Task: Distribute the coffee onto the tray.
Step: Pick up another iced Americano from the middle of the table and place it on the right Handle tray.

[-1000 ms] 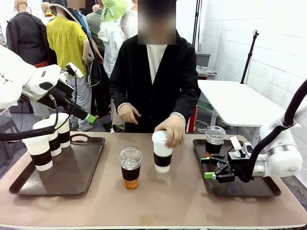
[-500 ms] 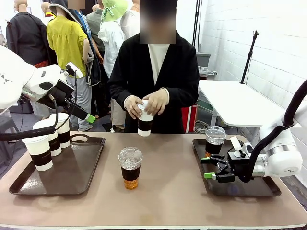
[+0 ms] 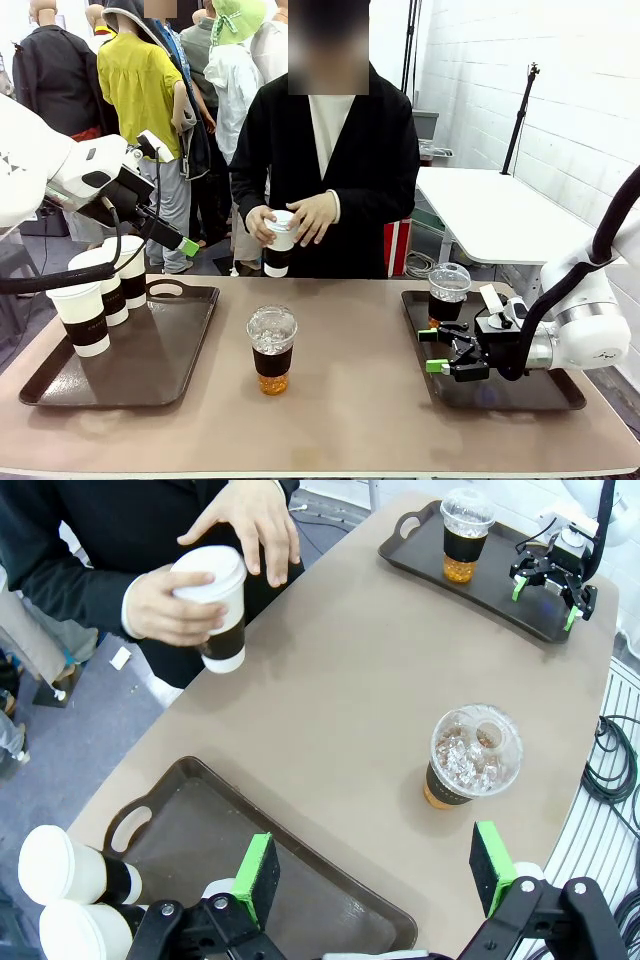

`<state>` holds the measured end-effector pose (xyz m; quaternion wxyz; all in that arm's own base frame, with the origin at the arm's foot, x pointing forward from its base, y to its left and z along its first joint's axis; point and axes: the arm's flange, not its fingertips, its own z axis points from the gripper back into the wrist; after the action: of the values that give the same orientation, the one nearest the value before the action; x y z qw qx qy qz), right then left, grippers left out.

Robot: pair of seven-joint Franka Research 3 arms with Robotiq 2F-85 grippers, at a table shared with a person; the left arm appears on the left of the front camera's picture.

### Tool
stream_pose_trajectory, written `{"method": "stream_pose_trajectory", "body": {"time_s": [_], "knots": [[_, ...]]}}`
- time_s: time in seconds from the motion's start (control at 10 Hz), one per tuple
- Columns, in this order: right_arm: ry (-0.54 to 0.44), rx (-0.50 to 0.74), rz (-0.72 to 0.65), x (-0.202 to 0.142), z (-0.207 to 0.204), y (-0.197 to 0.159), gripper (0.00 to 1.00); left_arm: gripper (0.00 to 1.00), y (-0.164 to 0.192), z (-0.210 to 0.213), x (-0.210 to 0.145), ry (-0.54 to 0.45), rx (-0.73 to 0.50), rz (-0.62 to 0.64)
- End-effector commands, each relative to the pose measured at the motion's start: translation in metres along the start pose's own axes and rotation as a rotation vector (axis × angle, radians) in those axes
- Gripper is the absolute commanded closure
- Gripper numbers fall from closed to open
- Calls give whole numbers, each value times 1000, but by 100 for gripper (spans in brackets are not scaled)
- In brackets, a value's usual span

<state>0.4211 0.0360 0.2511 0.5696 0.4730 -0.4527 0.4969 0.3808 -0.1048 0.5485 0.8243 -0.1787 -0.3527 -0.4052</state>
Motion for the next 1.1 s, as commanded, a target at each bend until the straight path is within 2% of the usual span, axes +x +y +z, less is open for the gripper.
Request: {"method": "stream_pose_trajectory", "body": {"time_s": [0.0, 0.5, 1.0], "knots": [[0, 0, 0, 0, 0, 0, 0, 0, 1, 0, -1, 0, -8, 4], [-15, 4, -21, 10, -17, -2, 0, 0, 1, 0, -1, 0, -8, 4], [-21, 3, -44, 29, -58, -1, 0, 0, 1, 0, -1, 0, -8, 4]]}}
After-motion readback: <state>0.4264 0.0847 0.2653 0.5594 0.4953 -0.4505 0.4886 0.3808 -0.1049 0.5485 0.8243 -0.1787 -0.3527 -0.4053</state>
